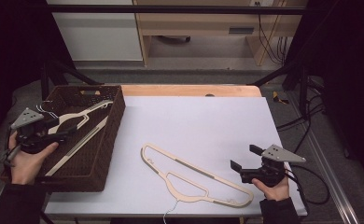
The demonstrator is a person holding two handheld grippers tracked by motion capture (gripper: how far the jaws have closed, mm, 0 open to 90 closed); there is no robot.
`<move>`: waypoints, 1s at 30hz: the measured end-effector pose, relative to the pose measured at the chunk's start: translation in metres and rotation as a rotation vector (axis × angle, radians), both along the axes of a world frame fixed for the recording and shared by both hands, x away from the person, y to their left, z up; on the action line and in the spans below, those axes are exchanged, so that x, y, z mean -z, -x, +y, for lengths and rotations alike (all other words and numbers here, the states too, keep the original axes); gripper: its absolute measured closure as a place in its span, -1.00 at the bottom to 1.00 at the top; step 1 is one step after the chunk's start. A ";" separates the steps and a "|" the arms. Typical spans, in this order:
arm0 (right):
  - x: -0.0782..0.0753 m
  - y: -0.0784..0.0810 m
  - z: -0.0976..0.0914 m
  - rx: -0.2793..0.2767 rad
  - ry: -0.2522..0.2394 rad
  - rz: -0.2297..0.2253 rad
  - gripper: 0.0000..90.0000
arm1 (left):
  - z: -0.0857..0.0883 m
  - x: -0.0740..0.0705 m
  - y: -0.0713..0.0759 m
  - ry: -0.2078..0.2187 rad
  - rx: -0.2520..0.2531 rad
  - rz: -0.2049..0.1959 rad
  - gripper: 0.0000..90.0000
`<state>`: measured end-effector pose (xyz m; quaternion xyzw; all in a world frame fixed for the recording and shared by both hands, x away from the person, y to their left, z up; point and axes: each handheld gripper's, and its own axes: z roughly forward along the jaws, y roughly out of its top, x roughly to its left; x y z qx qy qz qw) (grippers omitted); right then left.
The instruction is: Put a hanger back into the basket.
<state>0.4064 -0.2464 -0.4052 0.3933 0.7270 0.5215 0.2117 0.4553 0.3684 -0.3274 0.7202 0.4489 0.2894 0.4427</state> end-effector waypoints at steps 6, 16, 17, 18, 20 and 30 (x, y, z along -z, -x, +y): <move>0.000 0.000 0.004 -0.022 -0.004 0.001 -0.86 | -0.040 -0.003 0.013 0.061 0.148 -0.082 -0.62; 0.001 0.003 0.017 -0.084 0.005 0.012 -0.86 | -0.097 0.016 0.034 0.123 0.311 -0.109 -0.79; 0.001 0.003 0.019 -0.092 -0.005 0.015 -0.86 | -0.100 0.018 0.035 0.126 0.317 -0.107 -0.80; 0.001 0.004 0.019 -0.098 -0.013 0.017 -0.86 | -0.104 0.021 0.036 0.135 0.323 -0.104 -0.80; 0.001 0.004 0.021 -0.108 -0.020 0.018 -0.86 | -0.111 0.026 0.037 0.146 0.339 -0.097 -0.80; 0.005 0.005 0.036 -0.165 0.028 0.033 -0.84 | -0.139 0.057 0.041 0.095 0.409 -0.025 -0.81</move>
